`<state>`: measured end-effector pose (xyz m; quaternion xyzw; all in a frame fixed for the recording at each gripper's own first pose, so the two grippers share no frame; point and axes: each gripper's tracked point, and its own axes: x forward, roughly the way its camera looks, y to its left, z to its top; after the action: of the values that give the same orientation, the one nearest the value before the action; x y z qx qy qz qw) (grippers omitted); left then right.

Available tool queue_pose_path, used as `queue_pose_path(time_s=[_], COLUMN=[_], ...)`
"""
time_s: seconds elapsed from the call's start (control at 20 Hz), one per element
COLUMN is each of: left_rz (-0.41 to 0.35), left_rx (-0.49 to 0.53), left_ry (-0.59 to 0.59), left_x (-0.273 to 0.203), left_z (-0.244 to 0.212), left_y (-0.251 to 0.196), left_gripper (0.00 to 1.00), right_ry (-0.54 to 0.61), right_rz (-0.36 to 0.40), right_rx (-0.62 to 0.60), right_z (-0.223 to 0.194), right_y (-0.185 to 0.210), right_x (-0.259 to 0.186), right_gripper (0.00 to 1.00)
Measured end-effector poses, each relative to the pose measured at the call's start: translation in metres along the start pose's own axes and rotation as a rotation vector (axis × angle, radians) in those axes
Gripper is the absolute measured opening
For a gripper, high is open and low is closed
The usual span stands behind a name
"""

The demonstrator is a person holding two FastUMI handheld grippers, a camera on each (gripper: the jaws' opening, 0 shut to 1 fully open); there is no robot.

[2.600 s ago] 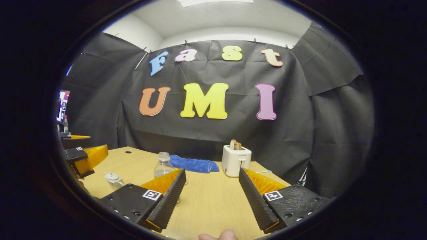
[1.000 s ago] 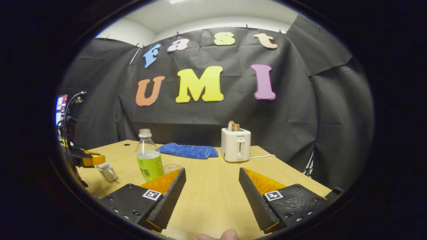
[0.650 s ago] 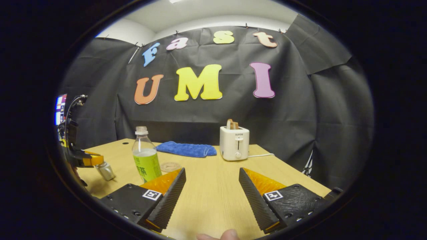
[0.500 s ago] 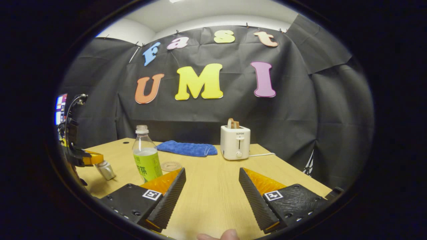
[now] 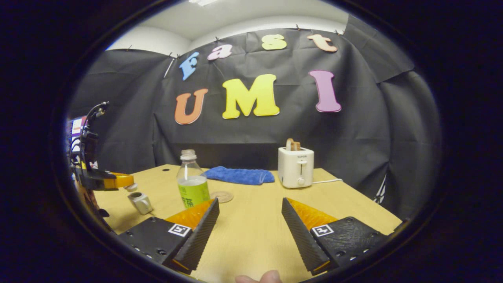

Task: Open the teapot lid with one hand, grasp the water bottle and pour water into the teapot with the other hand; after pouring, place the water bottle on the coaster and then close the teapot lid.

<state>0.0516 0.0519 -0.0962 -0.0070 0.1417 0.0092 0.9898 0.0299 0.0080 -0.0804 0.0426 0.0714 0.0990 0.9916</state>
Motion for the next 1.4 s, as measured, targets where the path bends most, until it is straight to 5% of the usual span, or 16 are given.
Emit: queue_pose_path(time_s=[0.4, 1.0, 1.4], left_rz=[-0.013, -0.008, -0.004], left_rx=[-0.039, -0.065, -0.07], left_ry=[-0.046, -0.101, -0.106], left_x=[-0.028, -0.044, -0.043], left_z=[0.01, 0.021, 0.021], left_y=[0.008, 0.023, 0.033], left_gripper=[0.03, 0.03, 0.03], right_ry=[0.05, 0.124, 0.113], right_rz=[0.158, 0.093, 0.062], right_rx=[-0.069, -0.034, -0.034], right_z=[-0.019, -0.043, -0.044], right_y=[0.072, 0.093, 0.1], right_x=[0.008, 0.083, 0.093], right_gripper=[0.98, 0.98, 0.86])
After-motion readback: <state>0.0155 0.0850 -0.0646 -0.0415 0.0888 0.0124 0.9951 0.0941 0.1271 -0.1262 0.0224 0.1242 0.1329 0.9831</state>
